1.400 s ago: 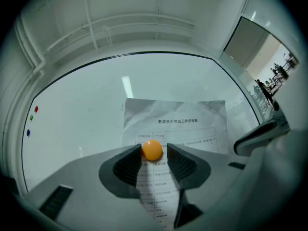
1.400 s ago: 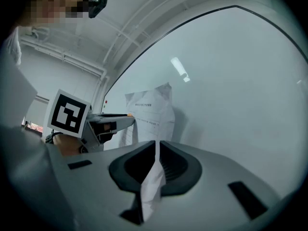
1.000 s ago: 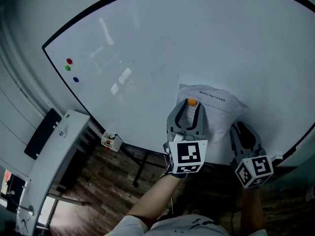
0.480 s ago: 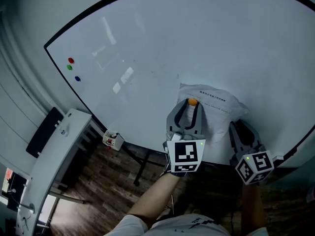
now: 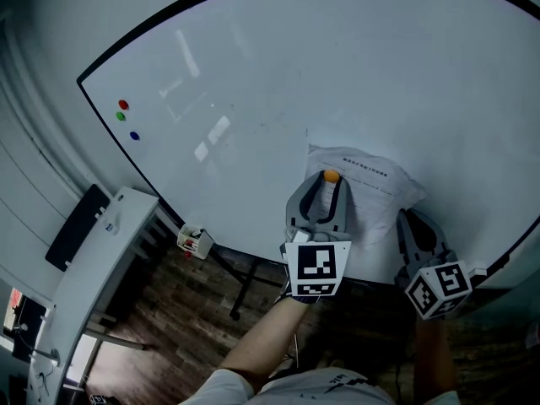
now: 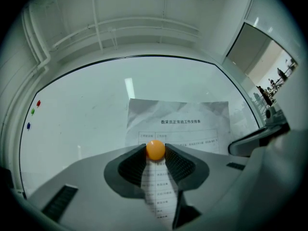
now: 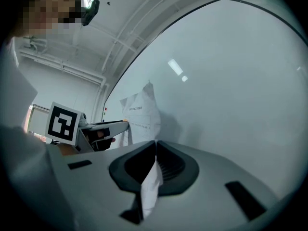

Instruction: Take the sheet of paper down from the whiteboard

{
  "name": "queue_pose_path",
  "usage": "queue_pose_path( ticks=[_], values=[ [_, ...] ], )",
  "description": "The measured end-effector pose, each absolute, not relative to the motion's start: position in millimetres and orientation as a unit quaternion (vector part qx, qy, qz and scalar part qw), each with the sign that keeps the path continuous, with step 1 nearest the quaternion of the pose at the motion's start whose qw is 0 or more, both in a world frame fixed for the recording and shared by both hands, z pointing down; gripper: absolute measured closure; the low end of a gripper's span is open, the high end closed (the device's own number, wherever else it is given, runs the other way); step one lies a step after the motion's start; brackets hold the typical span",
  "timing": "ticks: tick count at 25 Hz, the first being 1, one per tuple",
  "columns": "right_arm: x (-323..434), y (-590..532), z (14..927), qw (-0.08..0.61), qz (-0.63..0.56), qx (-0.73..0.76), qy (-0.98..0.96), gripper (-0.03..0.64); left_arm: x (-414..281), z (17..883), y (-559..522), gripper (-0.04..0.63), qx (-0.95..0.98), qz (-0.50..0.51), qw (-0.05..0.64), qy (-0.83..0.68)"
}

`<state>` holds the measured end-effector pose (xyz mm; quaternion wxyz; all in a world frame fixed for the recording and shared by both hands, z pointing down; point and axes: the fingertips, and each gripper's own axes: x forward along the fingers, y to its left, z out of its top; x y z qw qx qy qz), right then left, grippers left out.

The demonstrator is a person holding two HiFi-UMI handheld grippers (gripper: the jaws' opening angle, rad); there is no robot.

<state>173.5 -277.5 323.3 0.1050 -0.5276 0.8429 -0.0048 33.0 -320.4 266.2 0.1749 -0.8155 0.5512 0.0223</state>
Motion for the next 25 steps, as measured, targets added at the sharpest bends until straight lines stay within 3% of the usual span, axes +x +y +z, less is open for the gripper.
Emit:
queue_pose_path(
  ticks=[25],
  values=[
    [157,-248,324,0.115,-0.027,-0.53,0.84,0.603,-7,291,-263,0.462,-0.844,0.029,0.129,0.519]
  ],
)
